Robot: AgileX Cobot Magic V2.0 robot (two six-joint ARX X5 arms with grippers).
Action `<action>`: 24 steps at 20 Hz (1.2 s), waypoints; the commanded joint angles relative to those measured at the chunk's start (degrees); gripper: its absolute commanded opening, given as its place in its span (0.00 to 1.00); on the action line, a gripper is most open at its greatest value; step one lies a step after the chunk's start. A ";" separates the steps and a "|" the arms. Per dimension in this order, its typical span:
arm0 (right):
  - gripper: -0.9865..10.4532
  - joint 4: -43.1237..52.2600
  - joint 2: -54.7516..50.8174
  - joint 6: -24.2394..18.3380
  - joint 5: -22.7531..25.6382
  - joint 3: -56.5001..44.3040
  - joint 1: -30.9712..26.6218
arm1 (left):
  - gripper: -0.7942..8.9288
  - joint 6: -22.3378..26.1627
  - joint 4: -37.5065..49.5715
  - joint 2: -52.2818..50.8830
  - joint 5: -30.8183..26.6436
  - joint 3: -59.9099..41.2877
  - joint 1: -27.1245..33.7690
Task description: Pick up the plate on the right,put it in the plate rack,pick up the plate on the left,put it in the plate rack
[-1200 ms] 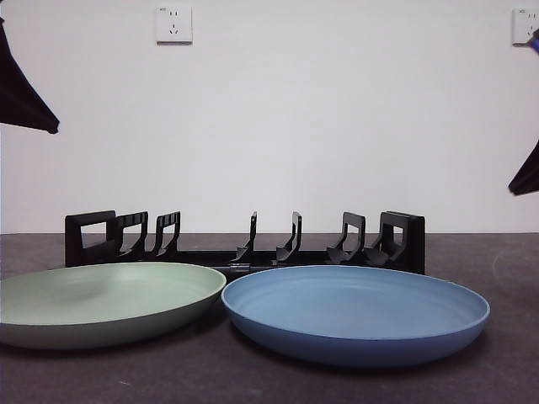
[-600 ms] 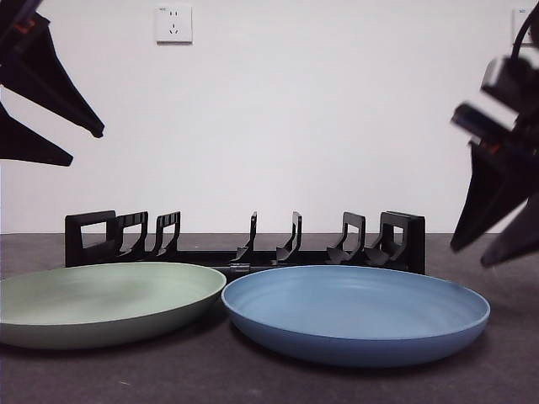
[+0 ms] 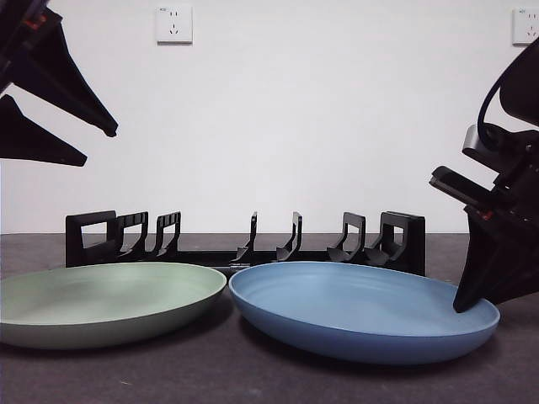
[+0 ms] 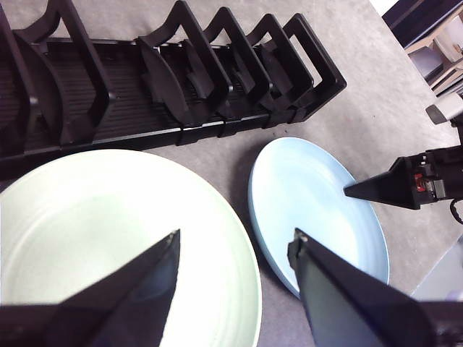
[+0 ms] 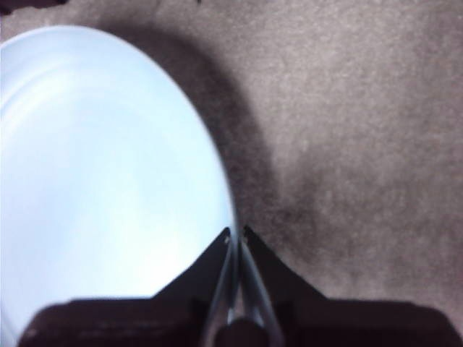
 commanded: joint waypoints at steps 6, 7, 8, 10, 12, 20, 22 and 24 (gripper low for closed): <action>0.08 -11.15 -5.18 0.02 -0.04 6.38 0.07 | 0.35 11.17 5.70 0.07 5.20 2.36 -7.41; 0.08 -13.75 -5.92 -0.70 -0.04 7.85 0.07 | 0.35 14.80 3.26 0.07 3.48 4.11 -10.45; 0.08 -15.87 -6.36 -1.42 -0.04 9.33 0.09 | 0.35 19.15 -0.02 0.07 0.66 6.12 -13.88; 0.08 -19.93 -6.58 -2.78 -0.04 12.33 0.09 | 0.35 27.98 -7.50 0.09 -8.33 10.32 -21.44; 0.08 -22.67 -6.60 -4.28 -0.04 14.47 0.11 | 0.34 36.52 -12.87 0.37 -16.81 13.57 -29.31; 0.08 -23.78 -6.58 -4.48 -0.07 15.21 1.42 | 0.34 42.53 -15.98 10.84 -25.49 16.55 -45.11; 0.08 -24.04 -6.60 -4.48 -0.09 15.21 1.49 | 0.34 44.02 -15.72 14.69 -25.83 16.55 -46.84; 0.08 -24.35 -6.58 -4.48 -0.09 15.21 1.49 | 0.34 45.20 -14.67 17.68 -28.22 16.55 -47.69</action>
